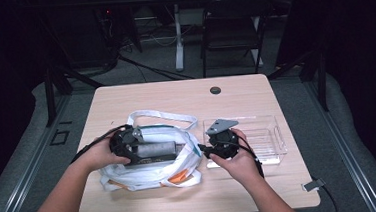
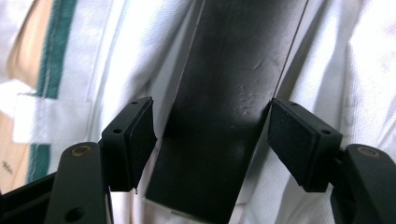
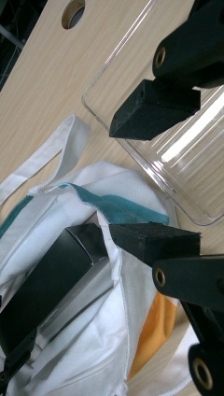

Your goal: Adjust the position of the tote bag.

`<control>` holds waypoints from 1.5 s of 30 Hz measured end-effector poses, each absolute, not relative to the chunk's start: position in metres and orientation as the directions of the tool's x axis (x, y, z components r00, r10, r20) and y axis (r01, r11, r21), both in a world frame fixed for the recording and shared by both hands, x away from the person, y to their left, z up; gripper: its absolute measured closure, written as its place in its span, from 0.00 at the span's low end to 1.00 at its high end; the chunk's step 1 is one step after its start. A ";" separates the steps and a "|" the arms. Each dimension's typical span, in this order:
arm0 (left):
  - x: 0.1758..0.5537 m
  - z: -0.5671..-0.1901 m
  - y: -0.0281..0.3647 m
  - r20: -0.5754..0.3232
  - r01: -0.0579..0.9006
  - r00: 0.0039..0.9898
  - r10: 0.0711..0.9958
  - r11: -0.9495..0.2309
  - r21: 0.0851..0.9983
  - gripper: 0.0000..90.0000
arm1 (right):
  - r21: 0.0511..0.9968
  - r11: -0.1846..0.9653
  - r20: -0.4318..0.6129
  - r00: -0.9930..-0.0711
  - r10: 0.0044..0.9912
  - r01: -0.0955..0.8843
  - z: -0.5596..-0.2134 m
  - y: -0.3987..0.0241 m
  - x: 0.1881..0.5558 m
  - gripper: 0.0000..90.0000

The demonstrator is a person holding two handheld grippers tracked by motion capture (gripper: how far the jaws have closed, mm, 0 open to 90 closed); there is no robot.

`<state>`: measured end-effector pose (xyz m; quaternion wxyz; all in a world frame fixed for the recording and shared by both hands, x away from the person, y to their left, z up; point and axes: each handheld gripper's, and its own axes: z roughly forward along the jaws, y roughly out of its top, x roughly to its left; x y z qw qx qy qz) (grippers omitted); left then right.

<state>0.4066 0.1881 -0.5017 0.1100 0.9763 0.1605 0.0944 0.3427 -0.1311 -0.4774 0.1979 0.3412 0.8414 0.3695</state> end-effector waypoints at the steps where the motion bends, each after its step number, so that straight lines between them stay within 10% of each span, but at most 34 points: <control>1: 0.407 -0.503 0.187 0.147 0.294 0.931 0.335 -0.925 0.242 0.36 | 0.757 0.493 -0.082 -0.687 0.722 0.428 -0.477 -0.132 0.343 0.52; 45: 0.415 -0.532 0.187 0.124 0.231 0.958 0.258 -0.952 0.200 0.40 | 0.742 0.502 -0.091 -0.675 0.732 0.444 -0.484 -0.137 0.340 0.52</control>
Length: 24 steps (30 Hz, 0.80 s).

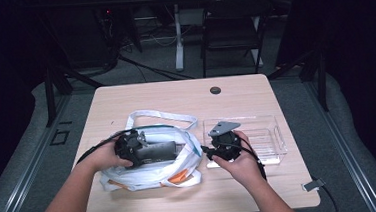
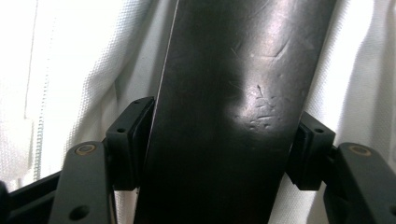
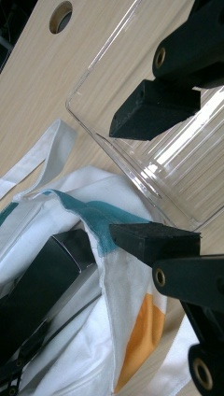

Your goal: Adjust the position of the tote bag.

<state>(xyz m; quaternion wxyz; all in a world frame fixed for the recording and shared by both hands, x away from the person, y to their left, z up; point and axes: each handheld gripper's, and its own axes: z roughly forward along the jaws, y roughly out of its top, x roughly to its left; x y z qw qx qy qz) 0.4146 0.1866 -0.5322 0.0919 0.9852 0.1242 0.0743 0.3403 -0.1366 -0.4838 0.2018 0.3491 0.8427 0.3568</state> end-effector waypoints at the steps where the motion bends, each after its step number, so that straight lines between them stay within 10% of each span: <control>1: 0.414 -0.532 0.187 0.128 0.224 0.959 0.252 -0.954 0.198 0.41 | 0.740 0.502 -0.089 -0.674 0.733 0.447 -0.484 -0.137 0.340 0.52; 24: 0.404 -0.527 0.191 0.168 0.164 0.965 0.200 -0.964 0.207 0.46 | 0.734 0.501 -0.083 -0.672 0.736 0.458 -0.488 -0.136 0.344 0.51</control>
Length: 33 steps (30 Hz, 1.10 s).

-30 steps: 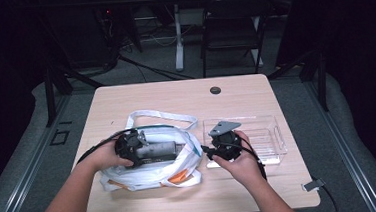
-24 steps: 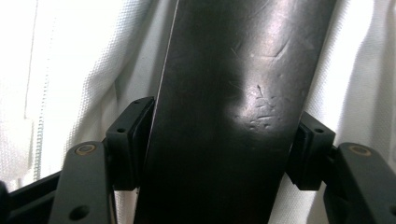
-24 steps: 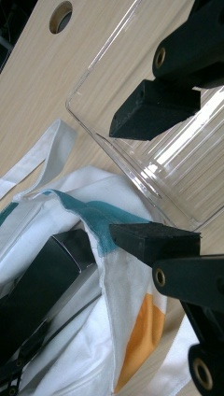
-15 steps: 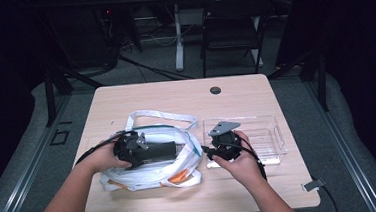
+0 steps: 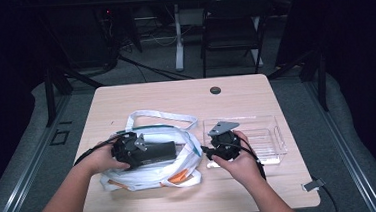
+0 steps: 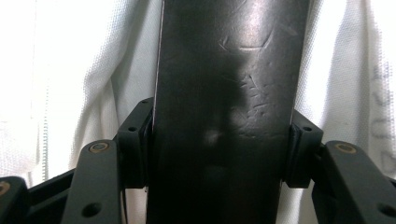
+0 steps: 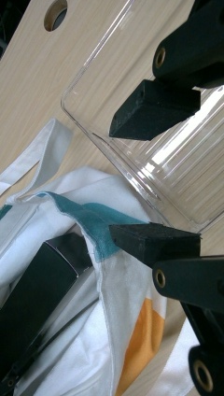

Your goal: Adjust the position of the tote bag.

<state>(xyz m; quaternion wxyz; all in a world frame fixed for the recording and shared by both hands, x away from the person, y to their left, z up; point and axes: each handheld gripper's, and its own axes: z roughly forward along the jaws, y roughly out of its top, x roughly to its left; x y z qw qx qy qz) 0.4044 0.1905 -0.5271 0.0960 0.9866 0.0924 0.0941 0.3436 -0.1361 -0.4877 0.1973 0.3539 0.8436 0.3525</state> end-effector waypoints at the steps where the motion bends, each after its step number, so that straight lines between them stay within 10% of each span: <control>1: 0.404 -0.526 0.191 0.168 0.163 0.965 0.199 -0.965 0.208 0.46 | 0.735 0.500 -0.083 -0.672 0.736 0.458 -0.488 -0.136 0.344 0.51; 33: 0.392 -0.490 0.203 0.175 0.155 0.963 0.206 -0.952 0.265 0.48 | 0.733 0.507 -0.082 -0.682 0.727 0.453 -0.489 -0.132 0.345 0.51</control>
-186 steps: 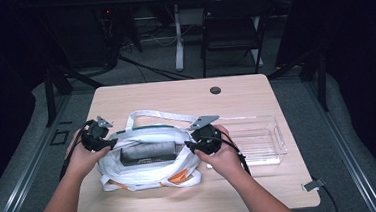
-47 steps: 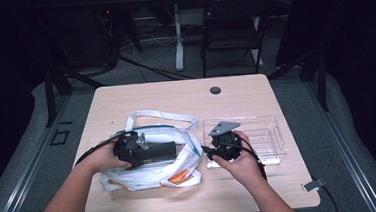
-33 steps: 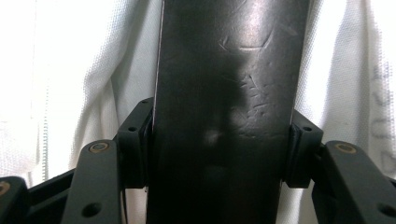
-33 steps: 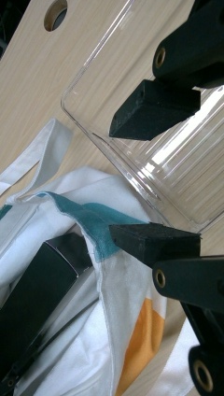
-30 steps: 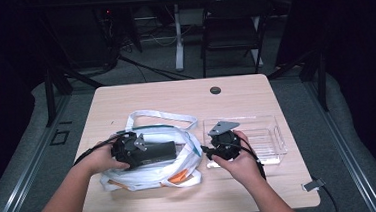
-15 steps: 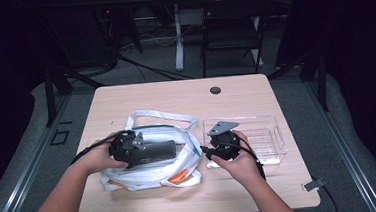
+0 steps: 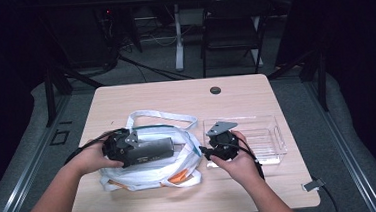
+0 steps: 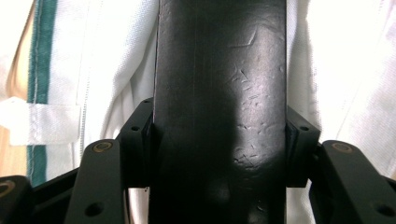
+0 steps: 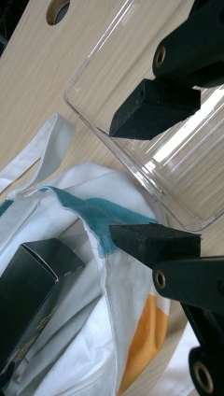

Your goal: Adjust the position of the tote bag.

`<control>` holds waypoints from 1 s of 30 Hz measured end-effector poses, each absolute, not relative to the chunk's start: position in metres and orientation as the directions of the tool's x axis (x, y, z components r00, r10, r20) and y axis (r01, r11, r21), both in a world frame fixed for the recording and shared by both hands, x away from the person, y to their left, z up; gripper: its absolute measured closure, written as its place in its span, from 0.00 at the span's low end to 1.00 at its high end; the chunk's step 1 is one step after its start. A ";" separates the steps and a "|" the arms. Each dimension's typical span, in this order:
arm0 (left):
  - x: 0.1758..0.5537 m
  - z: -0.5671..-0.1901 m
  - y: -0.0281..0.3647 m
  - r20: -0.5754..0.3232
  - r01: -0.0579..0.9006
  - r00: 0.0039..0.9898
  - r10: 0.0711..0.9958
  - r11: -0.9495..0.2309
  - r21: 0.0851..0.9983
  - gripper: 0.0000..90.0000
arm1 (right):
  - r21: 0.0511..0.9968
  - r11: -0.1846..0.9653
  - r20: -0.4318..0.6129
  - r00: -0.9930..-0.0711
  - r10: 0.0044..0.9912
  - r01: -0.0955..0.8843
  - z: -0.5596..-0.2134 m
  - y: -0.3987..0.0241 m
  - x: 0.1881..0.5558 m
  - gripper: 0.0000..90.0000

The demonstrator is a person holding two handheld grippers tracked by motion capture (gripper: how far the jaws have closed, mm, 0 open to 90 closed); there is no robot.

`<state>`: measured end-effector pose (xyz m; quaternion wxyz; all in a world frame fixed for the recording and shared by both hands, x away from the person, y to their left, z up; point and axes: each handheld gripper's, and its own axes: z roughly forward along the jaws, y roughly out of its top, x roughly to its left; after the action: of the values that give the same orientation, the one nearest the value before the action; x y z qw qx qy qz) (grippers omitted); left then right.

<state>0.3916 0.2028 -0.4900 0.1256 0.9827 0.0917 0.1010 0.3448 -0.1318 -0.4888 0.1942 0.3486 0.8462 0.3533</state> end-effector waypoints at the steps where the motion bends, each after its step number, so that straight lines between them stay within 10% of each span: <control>1: 0.391 -0.488 0.203 0.178 0.156 0.962 0.208 -0.950 0.269 0.48 | 0.734 0.506 -0.080 -0.681 0.728 0.454 -0.489 -0.131 0.345 0.51; 30: 0.382 -0.448 0.220 0.167 0.189 0.949 0.266 -0.909 0.371 0.48 | 0.747 0.531 -0.131 -0.694 0.708 0.401 -0.487 -0.134 0.346 0.49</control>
<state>0.3815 0.2203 -0.4480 0.1778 0.9711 0.1170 0.1076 0.3460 -0.1344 -0.4868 0.2149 0.3267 0.8482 0.3574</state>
